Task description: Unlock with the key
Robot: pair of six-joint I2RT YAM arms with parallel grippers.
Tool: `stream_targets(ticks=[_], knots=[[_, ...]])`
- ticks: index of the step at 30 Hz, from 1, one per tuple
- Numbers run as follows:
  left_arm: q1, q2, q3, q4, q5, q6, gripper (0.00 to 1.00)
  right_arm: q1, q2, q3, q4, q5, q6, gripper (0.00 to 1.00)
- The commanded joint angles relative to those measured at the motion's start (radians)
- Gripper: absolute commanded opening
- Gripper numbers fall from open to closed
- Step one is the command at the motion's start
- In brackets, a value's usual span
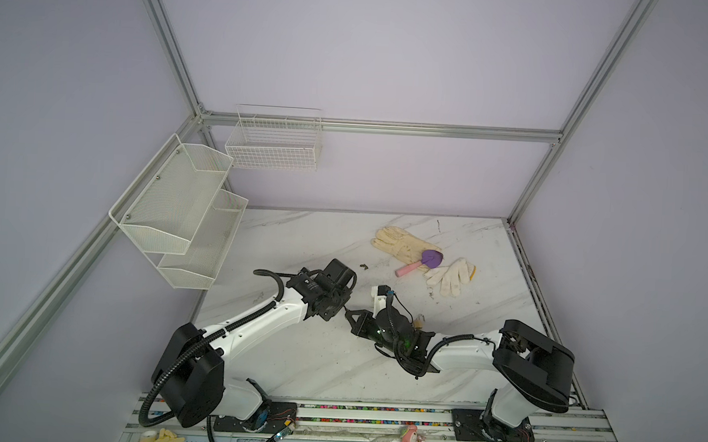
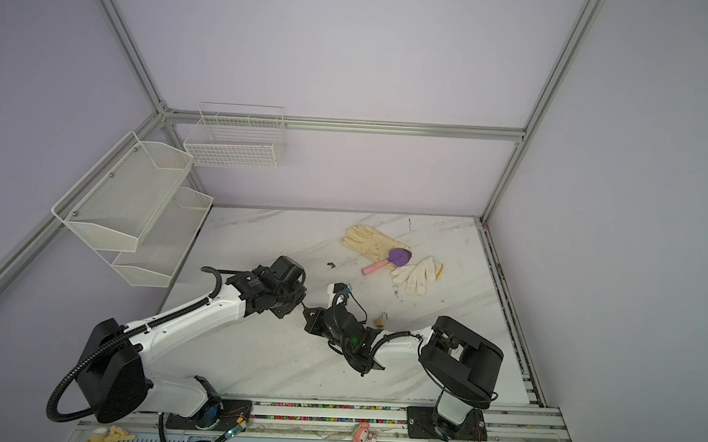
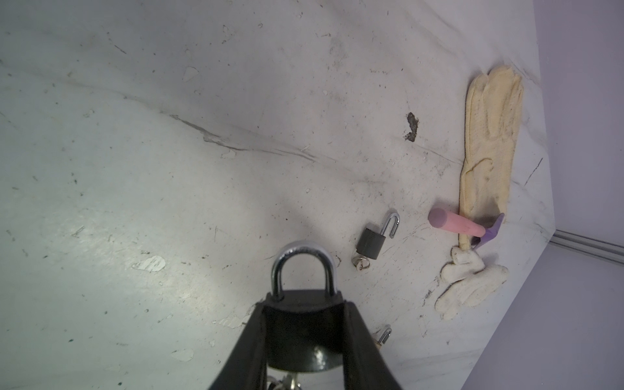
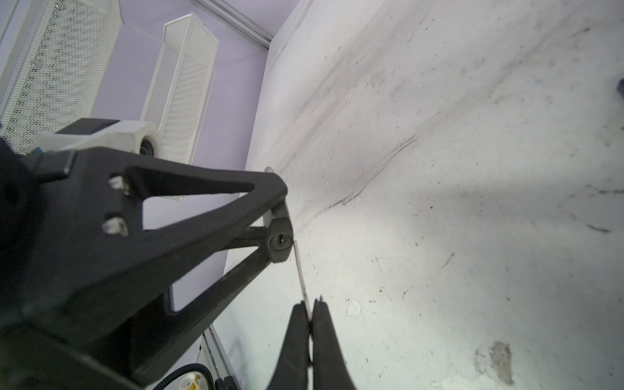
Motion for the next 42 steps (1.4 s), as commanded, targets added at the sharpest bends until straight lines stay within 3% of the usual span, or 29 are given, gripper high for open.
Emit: stream_targets(ticks=[1,21,42], knots=[[-0.004,-0.014,0.048,0.030,-0.006,-0.010,0.00,0.005,-0.011,0.022,0.021,0.014,0.001,0.00],[0.000,-0.034,0.029,0.030,-0.048,-0.008,0.00,0.005,-0.076,0.007,-0.004,0.027,-0.002,0.00],[0.000,-0.048,0.005,0.059,-0.001,-0.023,0.00,0.005,-0.032,0.056,-0.030,0.034,-0.008,0.00]])
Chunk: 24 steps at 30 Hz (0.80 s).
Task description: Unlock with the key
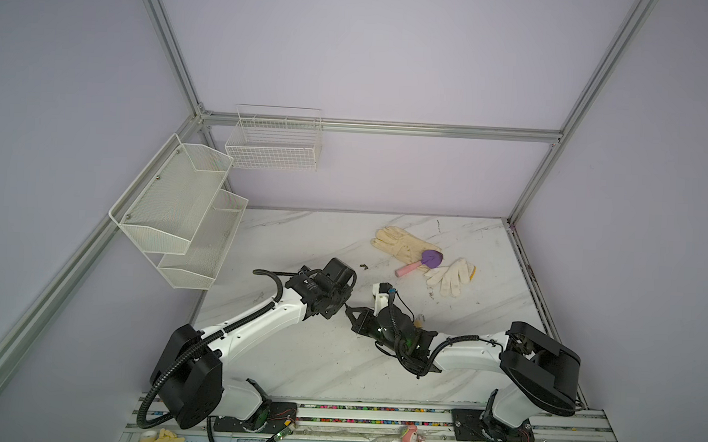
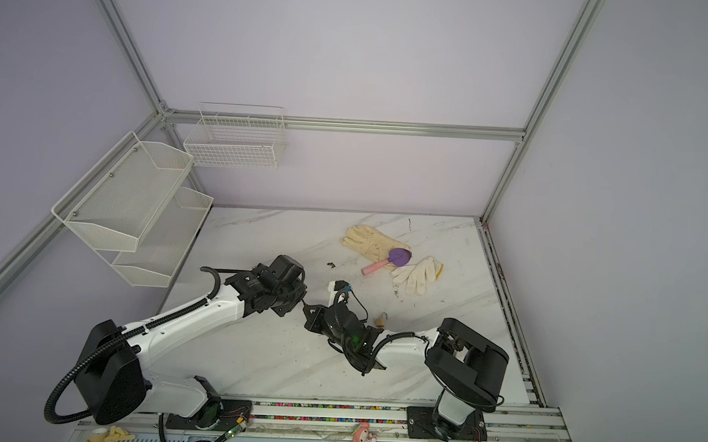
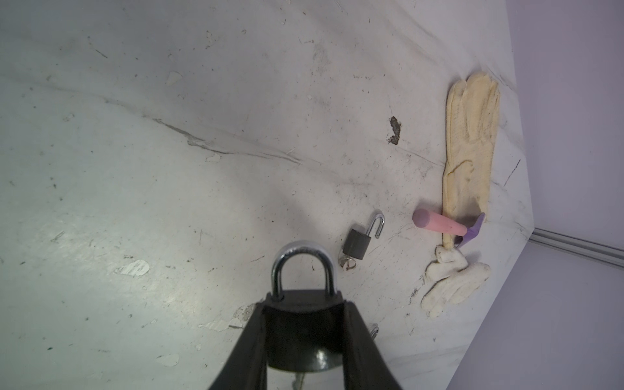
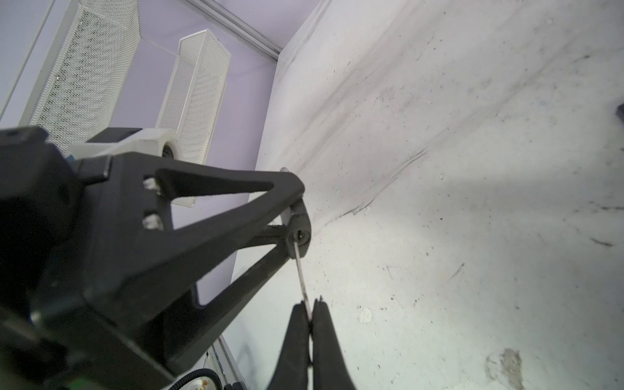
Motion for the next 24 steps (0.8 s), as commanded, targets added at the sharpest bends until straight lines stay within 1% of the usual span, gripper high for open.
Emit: stream_targets(ticks=[1,8,12,18,24], knots=[[-0.001,-0.043,0.000,0.034,0.009,-0.025,0.00,0.003,0.008,0.041,-0.012,0.013,-0.004,0.00],[-0.001,-0.057,-0.014,0.046,0.001,-0.020,0.00,-0.008,0.005,0.042,-0.020,0.011,-0.018,0.00],[-0.001,-0.055,-0.005,0.046,0.001,-0.014,0.00,-0.016,-0.014,0.024,-0.025,0.031,-0.016,0.00],[-0.001,-0.037,-0.007,0.052,0.010,-0.021,0.00,-0.020,-0.054,0.059,-0.072,0.031,-0.065,0.00],[-0.001,-0.035,0.004,0.053,0.010,-0.012,0.00,-0.029,-0.048,0.052,-0.073,0.029,-0.057,0.00]])
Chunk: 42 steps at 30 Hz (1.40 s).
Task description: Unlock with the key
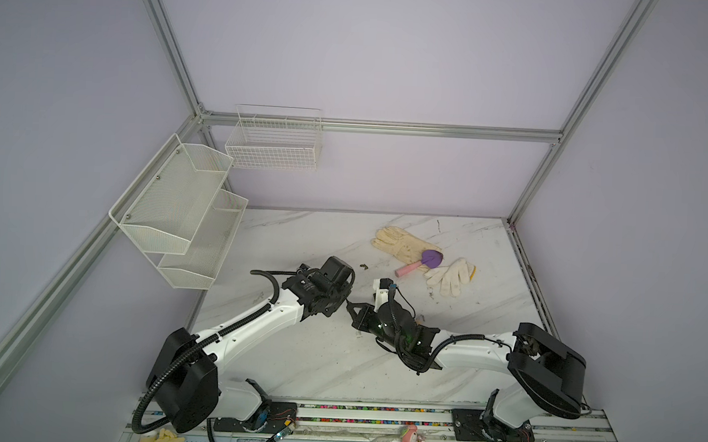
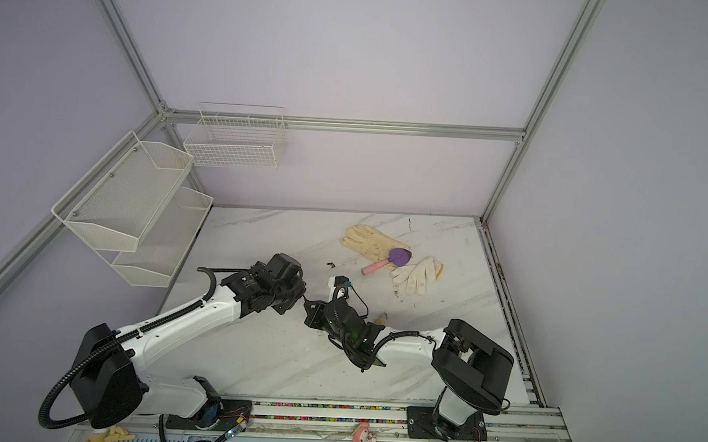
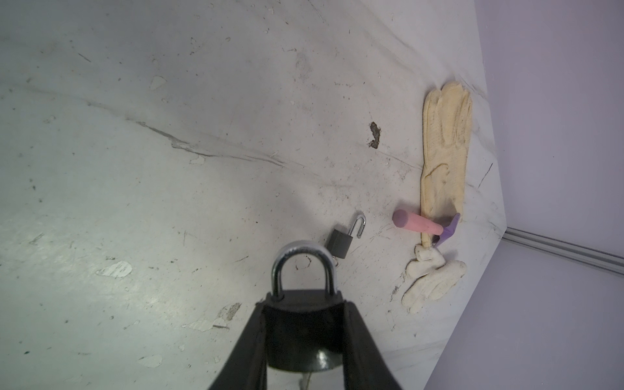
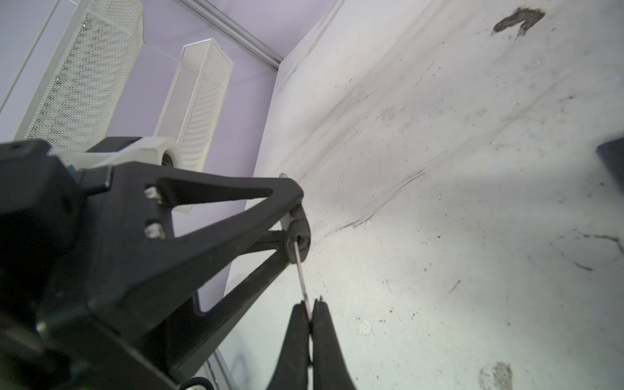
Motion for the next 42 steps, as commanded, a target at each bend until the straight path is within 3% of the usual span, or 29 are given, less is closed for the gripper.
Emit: stream_targets(ticks=[1,14,25,32,38,42], knots=[[-0.002,-0.010,0.005,0.028,0.013,-0.008,0.00,-0.007,-0.010,0.029,-0.003,0.013,-0.012,0.00],[-0.002,-0.021,-0.001,0.045,0.042,-0.007,0.00,-0.017,0.013,0.052,0.041,-0.022,-0.036,0.00],[-0.013,-0.024,0.039,0.023,0.059,0.090,0.00,-0.022,0.028,0.103,0.027,-0.091,-0.198,0.00],[-0.036,-0.044,0.033,-0.059,0.010,0.111,0.00,-0.104,-0.013,0.065,0.144,-0.279,-0.153,0.00],[-0.040,-0.061,0.017,-0.084,-0.016,0.098,0.00,-0.096,-0.054,0.106,-0.048,-0.131,-0.164,0.00],[-0.039,-0.067,0.023,-0.087,-0.041,0.093,0.00,-0.075,-0.056,0.092,-0.064,-0.091,-0.174,0.00]])
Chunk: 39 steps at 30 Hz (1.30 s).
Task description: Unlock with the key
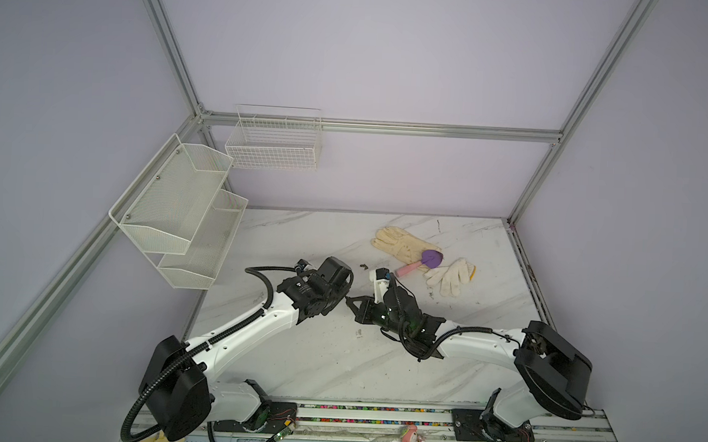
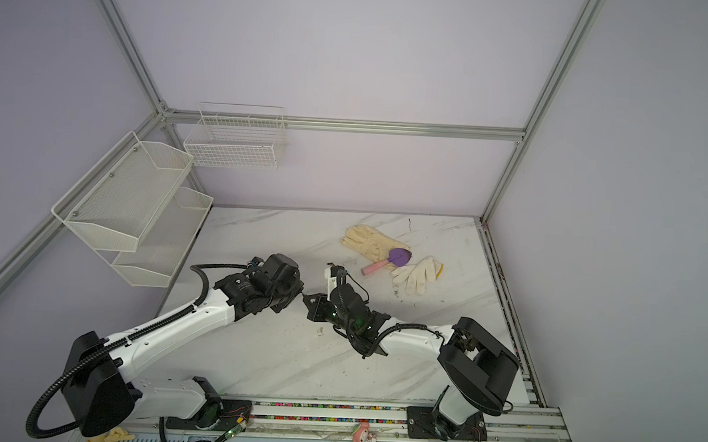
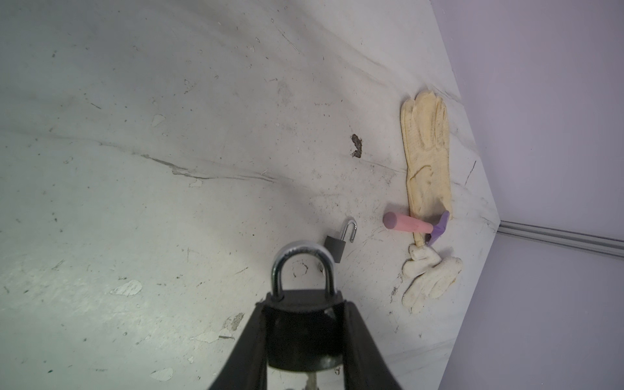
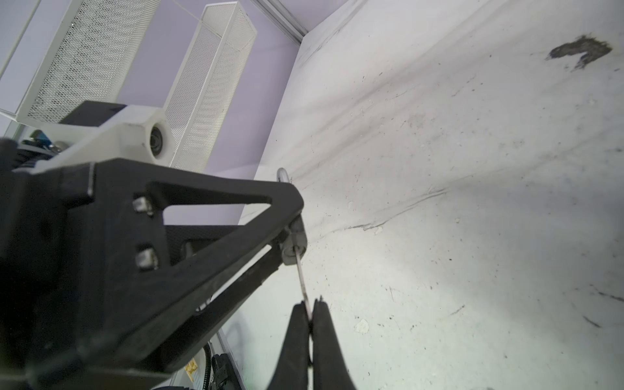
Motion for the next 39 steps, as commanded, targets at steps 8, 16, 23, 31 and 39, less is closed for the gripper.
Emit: stream_targets(ticks=[8,16,23,31,39], knots=[[-0.016,-0.035,0.036,-0.040,-0.005,-0.046,0.00,0.050,-0.007,0.009,-0.006,0.147,-0.001,0.00],[-0.016,-0.045,0.034,-0.029,-0.008,-0.065,0.00,0.051,0.000,0.013,0.002,0.166,-0.011,0.00],[-0.016,-0.058,0.052,-0.009,0.041,-0.066,0.00,0.050,0.014,0.000,0.017,0.205,-0.006,0.00],[-0.018,-0.094,0.043,0.032,0.088,-0.059,0.00,0.050,-0.027,0.023,-0.002,0.260,-0.032,0.00],[-0.018,-0.118,0.048,0.007,0.071,0.012,0.00,0.060,-0.013,0.060,-0.050,0.275,-0.106,0.00]])
